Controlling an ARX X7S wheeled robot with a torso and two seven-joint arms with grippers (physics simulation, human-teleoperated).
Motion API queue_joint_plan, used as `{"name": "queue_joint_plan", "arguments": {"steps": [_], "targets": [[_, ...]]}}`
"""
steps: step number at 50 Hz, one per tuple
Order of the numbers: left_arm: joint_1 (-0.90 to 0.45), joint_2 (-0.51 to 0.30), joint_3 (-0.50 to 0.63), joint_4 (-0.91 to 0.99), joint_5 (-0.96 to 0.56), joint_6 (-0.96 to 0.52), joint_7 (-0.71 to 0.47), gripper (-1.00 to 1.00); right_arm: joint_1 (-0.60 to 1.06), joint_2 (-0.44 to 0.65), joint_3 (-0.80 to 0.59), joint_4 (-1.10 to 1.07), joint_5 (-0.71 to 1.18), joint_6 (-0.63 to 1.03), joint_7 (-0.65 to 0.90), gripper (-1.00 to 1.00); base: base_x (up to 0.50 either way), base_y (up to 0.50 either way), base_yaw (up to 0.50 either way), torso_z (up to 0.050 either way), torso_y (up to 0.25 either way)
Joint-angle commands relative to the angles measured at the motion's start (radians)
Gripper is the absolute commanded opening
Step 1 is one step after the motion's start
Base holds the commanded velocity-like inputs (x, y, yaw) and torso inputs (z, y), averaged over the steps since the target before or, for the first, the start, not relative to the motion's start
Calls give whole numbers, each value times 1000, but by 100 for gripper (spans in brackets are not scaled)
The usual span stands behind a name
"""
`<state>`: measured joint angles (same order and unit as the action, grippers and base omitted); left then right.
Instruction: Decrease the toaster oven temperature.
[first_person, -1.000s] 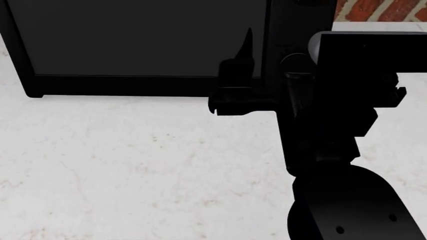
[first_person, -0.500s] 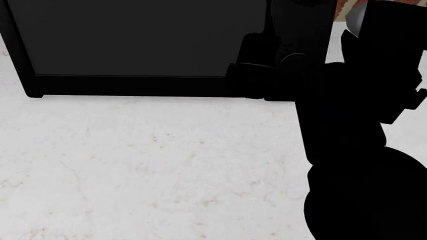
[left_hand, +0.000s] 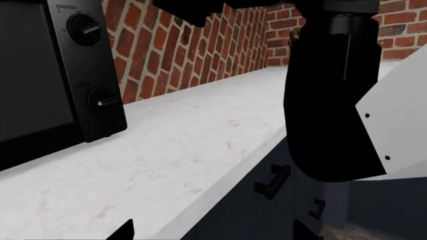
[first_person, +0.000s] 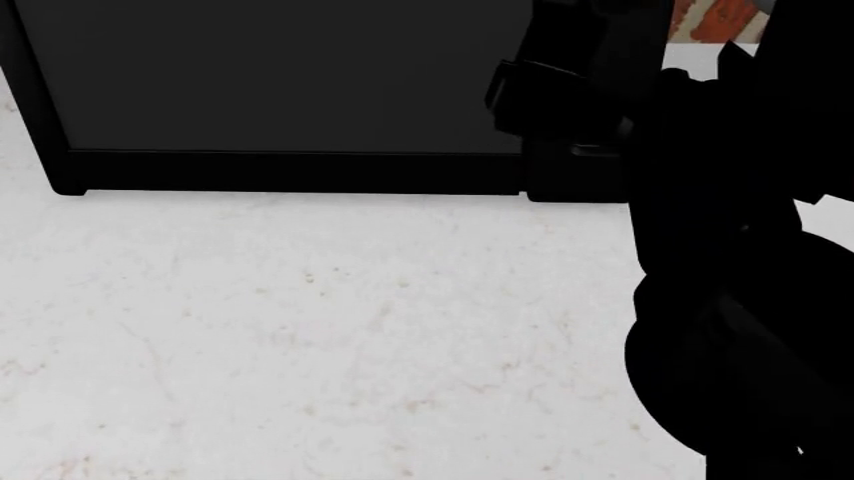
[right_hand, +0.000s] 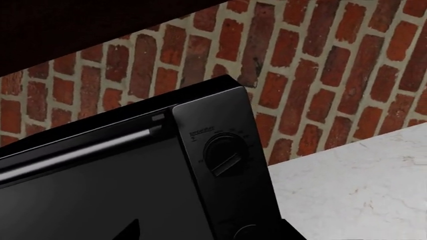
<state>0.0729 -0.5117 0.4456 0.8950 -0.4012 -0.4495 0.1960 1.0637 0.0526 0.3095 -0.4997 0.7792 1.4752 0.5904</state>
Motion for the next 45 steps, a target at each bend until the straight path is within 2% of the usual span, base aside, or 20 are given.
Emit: {"name": "queue_joint_plan", "arguments": {"steps": [1, 11, 31, 45], "targets": [[-2, 2, 2, -27, -2, 24, 6, 100, 16, 4, -22, 86, 0, -71, 38, 100, 0, 0, 0, 0, 0], [5, -2, 8, -38, 4, 47, 11, 100, 35, 4, -50, 141, 1, -118, 50, 100, 0, 0, 0, 0, 0], [6, -4, 10, -63, 1, 74, 12, 100, 123, 31, -133, 397, -65, -301, -2, 100, 0, 0, 0, 0, 0], [-34, 1, 2, -76, -25, 49, 8, 100, 134, 32, -113, 542, -70, -412, -45, 100, 0, 0, 0, 0, 0]]}}
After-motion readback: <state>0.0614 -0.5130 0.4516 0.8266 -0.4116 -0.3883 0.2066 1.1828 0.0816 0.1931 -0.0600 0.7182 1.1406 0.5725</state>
